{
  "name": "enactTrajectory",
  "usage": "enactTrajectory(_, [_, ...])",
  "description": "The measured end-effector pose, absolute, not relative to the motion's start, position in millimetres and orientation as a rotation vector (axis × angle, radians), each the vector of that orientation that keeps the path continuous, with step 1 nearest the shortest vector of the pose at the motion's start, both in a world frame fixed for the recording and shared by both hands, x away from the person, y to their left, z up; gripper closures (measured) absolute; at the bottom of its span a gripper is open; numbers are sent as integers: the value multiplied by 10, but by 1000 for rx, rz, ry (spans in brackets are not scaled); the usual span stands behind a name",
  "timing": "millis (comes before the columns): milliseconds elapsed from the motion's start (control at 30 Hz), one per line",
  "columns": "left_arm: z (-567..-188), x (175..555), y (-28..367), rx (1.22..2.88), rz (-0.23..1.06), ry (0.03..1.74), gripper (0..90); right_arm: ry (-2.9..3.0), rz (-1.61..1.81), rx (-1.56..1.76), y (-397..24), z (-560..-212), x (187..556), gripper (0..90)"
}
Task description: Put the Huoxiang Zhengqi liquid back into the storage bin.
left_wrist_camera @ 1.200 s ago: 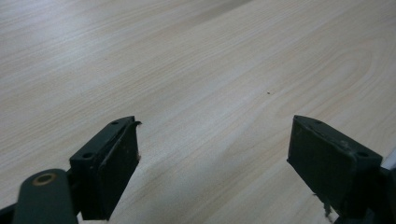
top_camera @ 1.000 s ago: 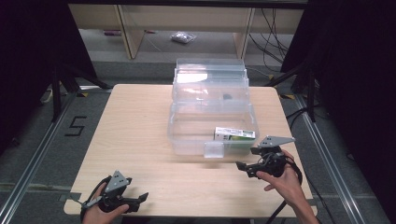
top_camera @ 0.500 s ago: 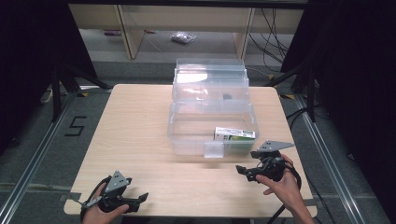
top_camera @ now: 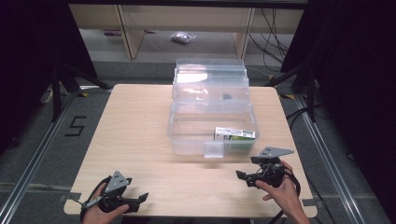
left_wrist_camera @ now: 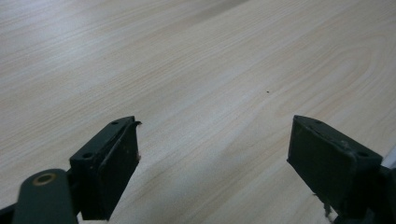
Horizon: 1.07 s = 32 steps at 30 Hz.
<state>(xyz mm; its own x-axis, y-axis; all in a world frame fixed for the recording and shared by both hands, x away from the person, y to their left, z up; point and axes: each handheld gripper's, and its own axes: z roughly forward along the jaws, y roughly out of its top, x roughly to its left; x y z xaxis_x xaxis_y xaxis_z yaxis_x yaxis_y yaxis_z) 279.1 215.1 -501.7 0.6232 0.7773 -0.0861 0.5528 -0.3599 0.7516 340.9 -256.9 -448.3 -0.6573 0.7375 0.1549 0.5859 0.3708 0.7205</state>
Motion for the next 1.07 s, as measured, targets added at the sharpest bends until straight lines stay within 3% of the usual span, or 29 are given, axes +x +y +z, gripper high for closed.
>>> enactTrajectory(1067, [-5014, 2790, 2165, 2081, 374, 1030, 156, 2489, 1053, 1259, -2587, -4821, 3339, 166])
